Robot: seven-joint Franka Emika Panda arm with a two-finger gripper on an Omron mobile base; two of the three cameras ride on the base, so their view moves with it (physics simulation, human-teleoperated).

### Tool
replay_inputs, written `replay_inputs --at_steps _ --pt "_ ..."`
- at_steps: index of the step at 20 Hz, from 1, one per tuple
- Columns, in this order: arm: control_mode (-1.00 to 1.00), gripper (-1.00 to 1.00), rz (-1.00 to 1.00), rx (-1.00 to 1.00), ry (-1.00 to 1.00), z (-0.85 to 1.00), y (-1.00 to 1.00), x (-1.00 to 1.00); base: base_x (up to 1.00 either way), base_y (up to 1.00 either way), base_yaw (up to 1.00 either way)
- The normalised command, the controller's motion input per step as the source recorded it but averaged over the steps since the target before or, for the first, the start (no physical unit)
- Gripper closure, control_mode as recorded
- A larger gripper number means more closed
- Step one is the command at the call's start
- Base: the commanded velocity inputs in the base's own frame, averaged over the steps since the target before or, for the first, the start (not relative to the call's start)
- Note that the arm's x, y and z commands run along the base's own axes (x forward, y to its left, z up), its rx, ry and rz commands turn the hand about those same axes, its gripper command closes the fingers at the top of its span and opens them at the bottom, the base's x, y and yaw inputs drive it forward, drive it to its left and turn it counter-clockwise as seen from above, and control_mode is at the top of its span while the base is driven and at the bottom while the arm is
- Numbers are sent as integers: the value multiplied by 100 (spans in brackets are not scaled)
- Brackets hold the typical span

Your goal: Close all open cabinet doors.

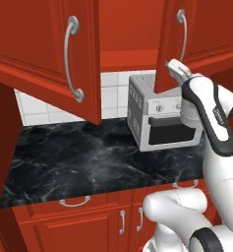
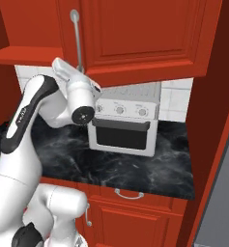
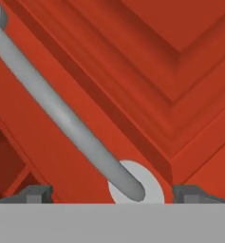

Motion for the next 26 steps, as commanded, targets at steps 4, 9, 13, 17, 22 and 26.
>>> replay_inputs --at_steps 4,9,13,17,22,26 --pt "-100 -100 -3 1 12 20 8 70 0 0 0" --pt "-100 -100 -1 2 17 3 4 58 0 0 0" --pt "-100 -100 0 1 21 0 0 47 0 0 0" --pt "-100 -100 -9 0 4 0 0 25 0 0 0" --pt "-100 -100 -19 0 0 0 8 41 0 0 0" --pt "-100 -100 -20 0 0 0 13 51 0 0 0"
